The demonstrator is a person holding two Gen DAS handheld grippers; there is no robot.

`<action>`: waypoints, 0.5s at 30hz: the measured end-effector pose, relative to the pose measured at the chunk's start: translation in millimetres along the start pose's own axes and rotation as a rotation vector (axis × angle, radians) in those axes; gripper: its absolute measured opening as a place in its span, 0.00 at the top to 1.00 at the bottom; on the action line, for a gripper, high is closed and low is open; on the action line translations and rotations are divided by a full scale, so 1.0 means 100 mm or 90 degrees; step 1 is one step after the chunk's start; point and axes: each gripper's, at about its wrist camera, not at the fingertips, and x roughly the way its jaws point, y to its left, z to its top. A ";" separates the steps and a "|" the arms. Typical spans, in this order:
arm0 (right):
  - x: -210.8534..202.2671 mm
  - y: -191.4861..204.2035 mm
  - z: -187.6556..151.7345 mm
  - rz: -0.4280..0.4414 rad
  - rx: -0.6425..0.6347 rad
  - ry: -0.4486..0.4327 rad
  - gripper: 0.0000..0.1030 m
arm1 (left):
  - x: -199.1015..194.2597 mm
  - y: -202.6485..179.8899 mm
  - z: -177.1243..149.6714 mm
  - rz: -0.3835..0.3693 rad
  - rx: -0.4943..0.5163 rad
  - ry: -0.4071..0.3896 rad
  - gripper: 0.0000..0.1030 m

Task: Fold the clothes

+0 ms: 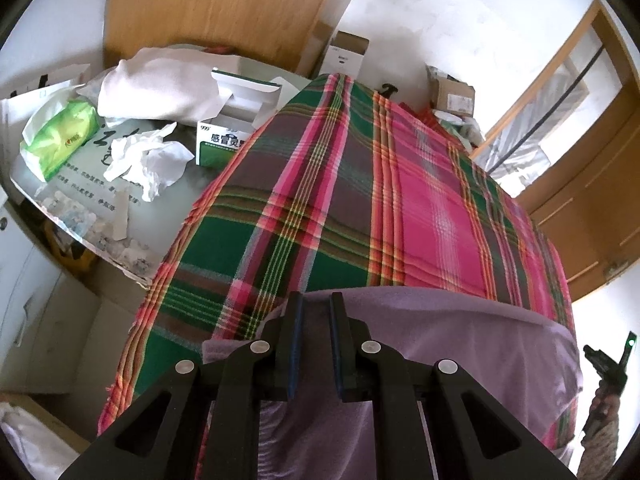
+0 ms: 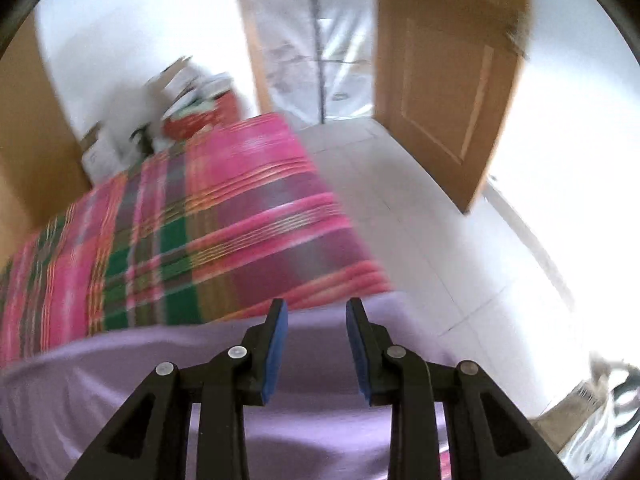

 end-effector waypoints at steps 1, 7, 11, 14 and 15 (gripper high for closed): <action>-0.01 -0.14 0.02 -0.004 0.018 0.000 0.63 | 0.00 0.00 0.00 0.001 0.001 0.000 0.87; 0.14 -0.36 0.03 0.004 0.044 0.021 0.61 | 0.00 -0.01 0.00 0.002 0.004 -0.003 0.87; 0.17 -0.41 0.01 0.019 0.055 0.012 0.60 | 0.00 -0.02 0.00 0.004 0.004 -0.003 0.87; 0.14 -0.45 -0.03 0.025 0.054 -0.002 0.63 | 0.00 -0.02 -0.01 0.006 0.005 -0.003 0.87; 0.14 -0.46 -0.03 0.025 0.053 -0.005 0.63 | 0.00 -0.02 -0.01 0.007 0.004 -0.004 0.87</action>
